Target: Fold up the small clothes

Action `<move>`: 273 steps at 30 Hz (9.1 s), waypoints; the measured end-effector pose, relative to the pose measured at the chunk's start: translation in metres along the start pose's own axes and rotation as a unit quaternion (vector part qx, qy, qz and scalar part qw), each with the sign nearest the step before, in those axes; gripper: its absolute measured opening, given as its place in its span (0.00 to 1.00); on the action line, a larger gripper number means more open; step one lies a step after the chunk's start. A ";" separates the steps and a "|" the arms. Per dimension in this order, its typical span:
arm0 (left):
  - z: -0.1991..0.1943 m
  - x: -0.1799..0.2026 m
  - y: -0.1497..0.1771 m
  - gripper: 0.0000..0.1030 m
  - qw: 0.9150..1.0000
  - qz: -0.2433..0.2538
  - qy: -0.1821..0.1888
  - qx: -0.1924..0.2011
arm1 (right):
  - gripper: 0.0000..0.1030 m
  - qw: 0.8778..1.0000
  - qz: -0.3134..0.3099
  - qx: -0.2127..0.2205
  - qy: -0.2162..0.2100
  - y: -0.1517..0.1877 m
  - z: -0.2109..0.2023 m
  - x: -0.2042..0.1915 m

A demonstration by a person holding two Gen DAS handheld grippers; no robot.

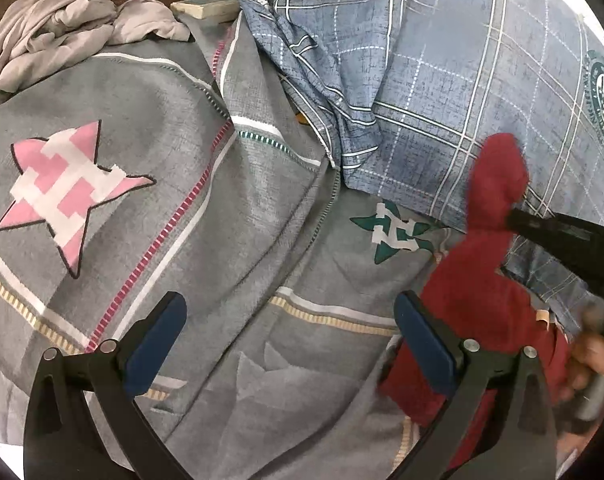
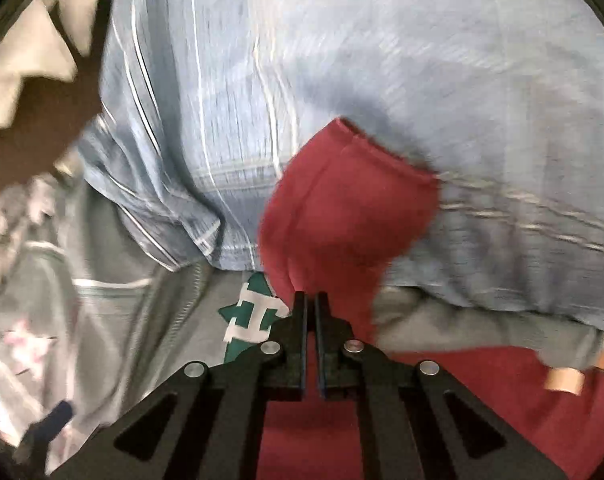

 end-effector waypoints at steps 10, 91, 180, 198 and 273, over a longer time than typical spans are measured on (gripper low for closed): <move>-0.004 0.015 0.007 1.00 0.999 0.030 0.009 0.010 | 0.03 0.998 0.015 0.054 -0.032 0.070 -0.138 0.054; 0.010 0.076 0.039 1.00 0.982 0.187 0.003 -0.012 | 0.60 0.999 0.018 -0.015 0.045 0.119 -0.146 0.156; 0.001 0.090 0.048 1.00 0.979 0.206 -0.002 0.006 | 0.49 0.990 0.002 -0.001 0.138 0.148 -0.150 0.164; -0.010 0.131 0.066 1.00 0.975 0.207 0.084 -0.003 | 0.83 0.938 0.156 -0.013 0.310 0.117 -0.239 0.373; -0.005 0.175 0.075 0.11 0.964 0.190 0.176 -0.066 | 0.77 0.974 0.207 0.056 0.078 0.164 -0.242 0.311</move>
Point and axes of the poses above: each gripper's, at about its wrist camera, not at the fingertips, and z roughly the way its jaws point, x to its right, y to its underside, the point moved 7 cm from there along z, roughly the way its jaws point, and after that the axes turned 1 degree about -y, right-handed, at the moved point
